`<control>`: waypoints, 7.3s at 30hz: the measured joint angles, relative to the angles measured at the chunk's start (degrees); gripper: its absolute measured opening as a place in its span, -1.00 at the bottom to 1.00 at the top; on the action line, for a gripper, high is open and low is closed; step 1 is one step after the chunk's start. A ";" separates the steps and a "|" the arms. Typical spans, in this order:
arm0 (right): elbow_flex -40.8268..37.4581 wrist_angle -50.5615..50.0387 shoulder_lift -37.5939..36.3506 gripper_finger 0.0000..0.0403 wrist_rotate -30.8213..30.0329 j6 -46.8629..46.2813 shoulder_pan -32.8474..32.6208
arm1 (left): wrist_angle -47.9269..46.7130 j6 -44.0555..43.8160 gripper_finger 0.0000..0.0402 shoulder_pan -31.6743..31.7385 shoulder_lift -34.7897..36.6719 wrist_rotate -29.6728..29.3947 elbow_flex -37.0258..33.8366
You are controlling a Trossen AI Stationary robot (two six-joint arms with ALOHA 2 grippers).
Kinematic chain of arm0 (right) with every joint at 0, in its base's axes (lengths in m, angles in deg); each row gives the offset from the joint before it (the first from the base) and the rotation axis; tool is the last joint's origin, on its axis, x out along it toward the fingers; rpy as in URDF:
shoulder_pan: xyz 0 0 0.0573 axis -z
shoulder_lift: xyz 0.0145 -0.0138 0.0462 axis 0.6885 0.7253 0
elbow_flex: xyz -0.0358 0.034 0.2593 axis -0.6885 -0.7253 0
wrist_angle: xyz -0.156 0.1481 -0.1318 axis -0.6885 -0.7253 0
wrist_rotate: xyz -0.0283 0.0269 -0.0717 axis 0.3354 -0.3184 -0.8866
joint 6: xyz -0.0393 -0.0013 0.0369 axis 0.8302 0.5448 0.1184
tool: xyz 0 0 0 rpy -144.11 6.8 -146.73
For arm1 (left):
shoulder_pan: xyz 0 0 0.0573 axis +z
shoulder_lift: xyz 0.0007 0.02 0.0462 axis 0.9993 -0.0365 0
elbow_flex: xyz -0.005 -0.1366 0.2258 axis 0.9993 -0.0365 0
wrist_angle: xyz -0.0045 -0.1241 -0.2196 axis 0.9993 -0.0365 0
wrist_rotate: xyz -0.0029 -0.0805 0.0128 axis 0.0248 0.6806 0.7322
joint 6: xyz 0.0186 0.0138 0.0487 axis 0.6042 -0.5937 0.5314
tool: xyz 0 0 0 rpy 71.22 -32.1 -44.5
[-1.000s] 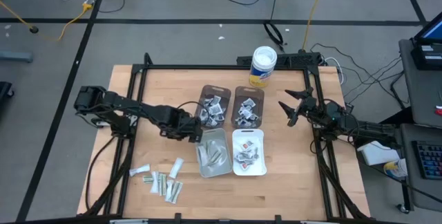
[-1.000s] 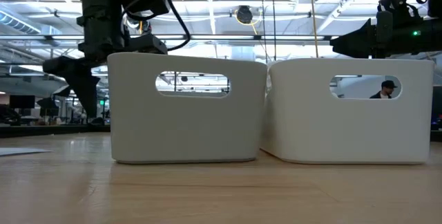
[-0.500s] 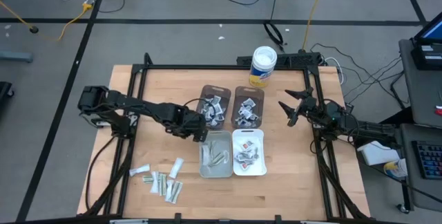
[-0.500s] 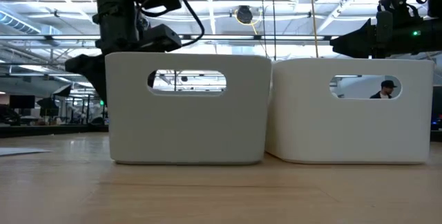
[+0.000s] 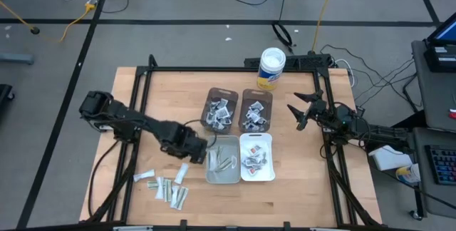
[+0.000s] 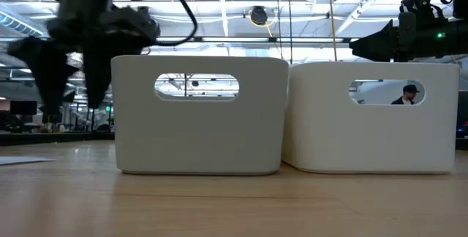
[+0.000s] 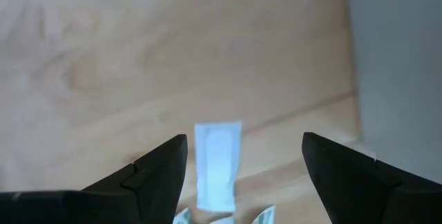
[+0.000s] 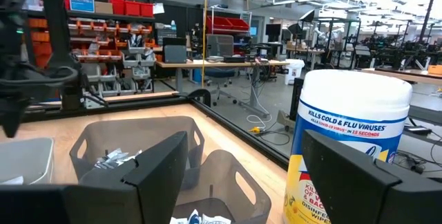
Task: Pick & Place First Aid Supplies
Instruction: Put the green pad the gray bin, then put the green pad into the gray bin
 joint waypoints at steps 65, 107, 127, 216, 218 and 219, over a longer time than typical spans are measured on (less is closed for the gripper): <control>0.01 -0.02 -0.01 0.39 -0.01 0.00 0.00 | -6.19 12.60 -0.97 -10.32 4.23 -4.60 -2.56; 0.01 -0.02 0.01 0.39 -0.01 0.01 0.01 | -29.74 67.68 -0.96 3.39 -34.09 -7.43 58.70; 0.01 -0.02 0.01 0.39 -0.01 0.00 0.01 | -26.69 64.70 -0.73 2.16 -41.40 -5.43 58.66; 0.01 -0.02 -0.01 0.38 0.01 0.00 0.01 | 12.45 -44.53 -0.10 -33.83 4.28 -0.47 -15.59; 0.02 -0.02 0.00 0.38 -0.01 0.00 0.00 | 12.44 -43.85 -0.23 -33.80 4.28 -0.19 -15.59; 0.01 -0.02 0.01 0.38 0.01 0.00 0.01 | 12.42 -43.61 -0.29 -33.78 4.28 0.09 -15.59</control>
